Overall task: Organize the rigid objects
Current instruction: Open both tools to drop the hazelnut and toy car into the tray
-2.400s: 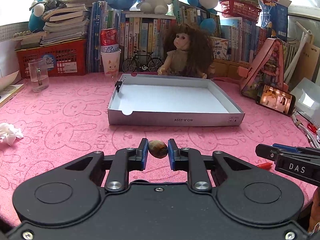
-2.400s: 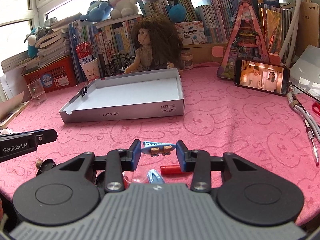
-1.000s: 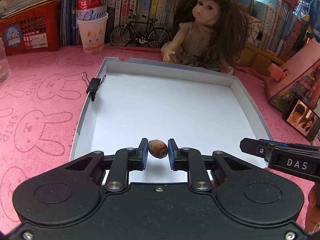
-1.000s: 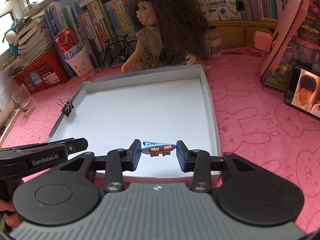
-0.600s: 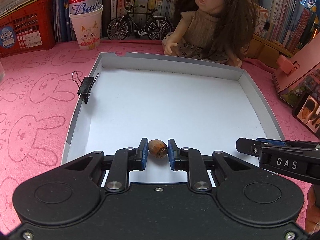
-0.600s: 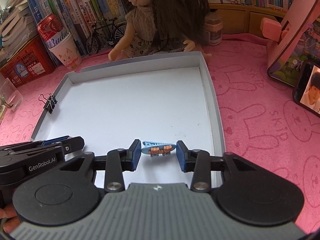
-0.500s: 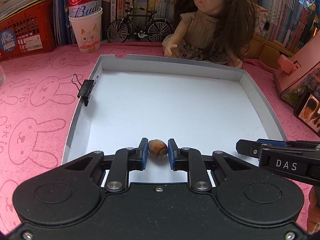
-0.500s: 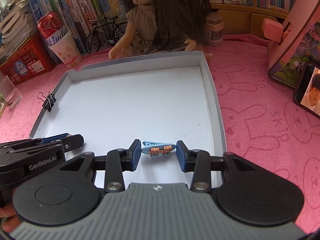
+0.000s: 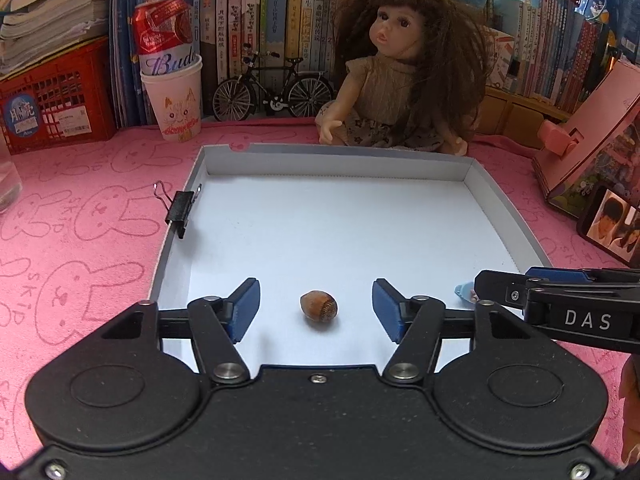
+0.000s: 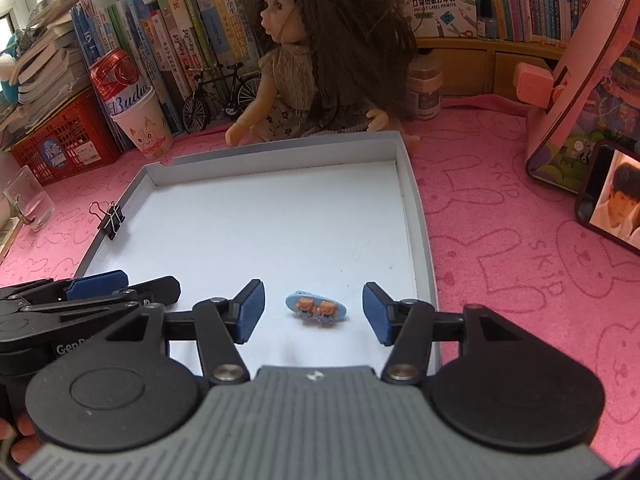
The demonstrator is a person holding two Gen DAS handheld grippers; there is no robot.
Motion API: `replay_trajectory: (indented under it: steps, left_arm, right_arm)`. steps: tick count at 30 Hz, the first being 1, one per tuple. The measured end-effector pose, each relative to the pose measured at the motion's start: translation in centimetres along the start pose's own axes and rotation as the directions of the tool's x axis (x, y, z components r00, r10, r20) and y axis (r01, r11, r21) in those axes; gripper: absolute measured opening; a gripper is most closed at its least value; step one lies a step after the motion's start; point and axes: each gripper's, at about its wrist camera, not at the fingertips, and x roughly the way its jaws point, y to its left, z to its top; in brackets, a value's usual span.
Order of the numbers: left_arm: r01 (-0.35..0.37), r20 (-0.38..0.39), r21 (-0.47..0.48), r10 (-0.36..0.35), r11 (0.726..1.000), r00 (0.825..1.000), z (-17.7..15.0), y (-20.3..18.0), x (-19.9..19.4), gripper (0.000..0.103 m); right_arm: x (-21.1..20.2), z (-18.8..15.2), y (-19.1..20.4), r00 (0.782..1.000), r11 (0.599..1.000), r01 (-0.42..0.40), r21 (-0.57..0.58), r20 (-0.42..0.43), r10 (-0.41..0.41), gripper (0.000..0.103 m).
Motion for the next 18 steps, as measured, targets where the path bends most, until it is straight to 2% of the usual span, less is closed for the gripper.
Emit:
replay_trajectory:
  steps: [3, 5, 10, 18]
  left_arm:
    - [0.005, 0.065, 0.016, -0.006, 1.000, 0.998, -0.4, 0.1, -1.8, 0.084]
    - [0.006, 0.106, 0.036, -0.009, 0.999, 0.994, -0.8, 0.0, -3.2, 0.086]
    - [0.001, 0.169, 0.064, -0.012, 0.998, 0.986, -2.1, -0.3, -6.0, 0.091]
    - [0.048, 0.218, 0.059, -0.060, 0.997, 0.974, -4.7, -0.4, -9.6, 0.094]
  right_arm:
    - [-1.5, -0.6, 0.1, 0.999, 1.000, 0.003, -0.025, 0.047, -0.002, 0.080]
    - [-2.4, -1.1, 0.2, 0.997, 0.999, 0.005, -0.040, 0.076, -0.002, 0.085]
    - [-4.6, -2.3, 0.0, 0.990, 0.999, -0.001, -0.035, 0.139, 0.006, 0.088]
    - [-7.5, -4.7, 0.2, 0.976, 0.998, -0.017, -0.054, 0.215, 0.029, 0.092]
